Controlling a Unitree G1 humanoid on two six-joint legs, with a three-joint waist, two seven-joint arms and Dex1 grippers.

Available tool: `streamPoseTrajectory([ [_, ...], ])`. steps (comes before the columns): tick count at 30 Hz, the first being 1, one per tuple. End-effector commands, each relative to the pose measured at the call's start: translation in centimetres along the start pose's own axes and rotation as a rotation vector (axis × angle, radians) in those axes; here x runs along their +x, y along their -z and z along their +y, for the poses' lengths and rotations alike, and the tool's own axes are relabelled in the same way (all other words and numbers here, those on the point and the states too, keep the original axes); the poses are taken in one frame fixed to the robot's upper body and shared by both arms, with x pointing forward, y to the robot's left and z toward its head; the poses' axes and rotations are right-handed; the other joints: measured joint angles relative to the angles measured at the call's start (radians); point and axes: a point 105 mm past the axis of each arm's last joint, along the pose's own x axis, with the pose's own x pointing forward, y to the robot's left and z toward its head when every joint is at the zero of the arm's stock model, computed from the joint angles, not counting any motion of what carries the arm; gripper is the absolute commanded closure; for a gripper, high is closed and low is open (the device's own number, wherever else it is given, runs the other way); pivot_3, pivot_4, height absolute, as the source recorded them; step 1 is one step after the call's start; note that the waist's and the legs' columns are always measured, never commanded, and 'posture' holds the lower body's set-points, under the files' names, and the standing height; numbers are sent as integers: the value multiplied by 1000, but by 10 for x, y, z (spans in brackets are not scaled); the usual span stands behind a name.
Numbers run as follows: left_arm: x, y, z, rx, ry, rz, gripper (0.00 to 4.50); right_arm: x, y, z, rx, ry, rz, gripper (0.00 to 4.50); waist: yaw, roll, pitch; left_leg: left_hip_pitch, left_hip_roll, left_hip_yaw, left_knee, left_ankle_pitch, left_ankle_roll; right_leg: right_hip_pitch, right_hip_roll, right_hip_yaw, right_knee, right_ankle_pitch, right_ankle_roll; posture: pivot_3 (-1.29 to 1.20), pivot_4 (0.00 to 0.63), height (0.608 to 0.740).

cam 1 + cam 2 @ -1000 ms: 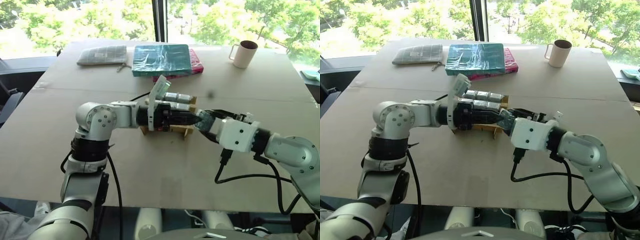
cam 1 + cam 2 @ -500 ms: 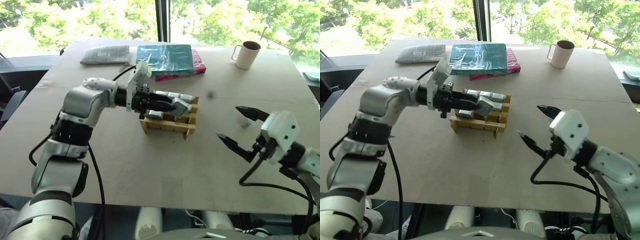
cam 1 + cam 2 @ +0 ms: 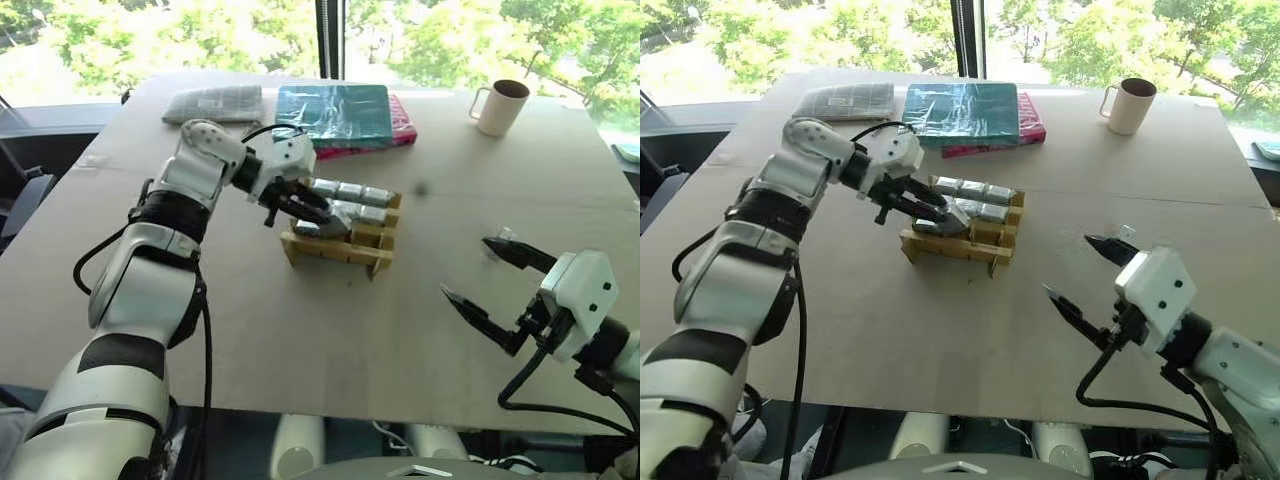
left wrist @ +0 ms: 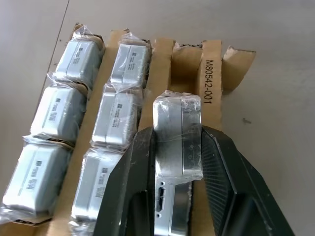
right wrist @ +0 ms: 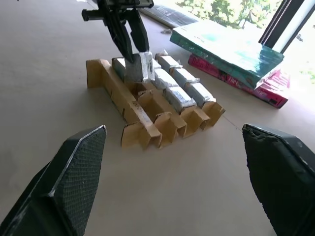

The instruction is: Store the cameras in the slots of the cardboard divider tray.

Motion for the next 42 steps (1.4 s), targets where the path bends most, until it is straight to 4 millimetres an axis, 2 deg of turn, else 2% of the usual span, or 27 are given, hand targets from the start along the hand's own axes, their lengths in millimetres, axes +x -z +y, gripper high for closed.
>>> streamPoseTrajectory([
  [1, 2, -4, 4, 70, 9, 45, 3731, -4, -10, 5, -54, 4, -30, 118, -2, 0, 0, 0, 0, 0, 0, 0, 0, 0, 0, 0, 0, 0, 0, 0, 150, 740],
  [10, 4, -6, 7, 166, 34, 135, 3731, -10, -5, 7, -56, 3, -2, 118, -1, 0, 0, 3, 0, -1, 2, 0, 0, 2, 0, 0, 3, 0, 0, 0, 150, 740],
  [17, 3, 4, 5, 154, 49, 181, 3731, -11, -4, 7, -61, 4, 8, 118, -2, 0, 0, 3, 0, -1, 3, 0, 0, 3, 0, 0, 3, 0, 0, 0, 150, 740],
  [34, 18, 4, -1, 111, 97, 168, 3731, -10, -2, 10, -62, 1, 11, 118, -2, 0, -2, 5, 0, -1, 3, 0, 0, 5, 0, 0, 4, 0, 0, 0, 150, 740],
  [42, 20, 19, -7, 102, 129, 247, 3731, -11, -2, 10, -70, 1, 17, 118, -1, 0, -4, 5, 0, -2, 4, 0, 0, 6, 0, -1, 4, 0, 0, 0, 150, 740],
])
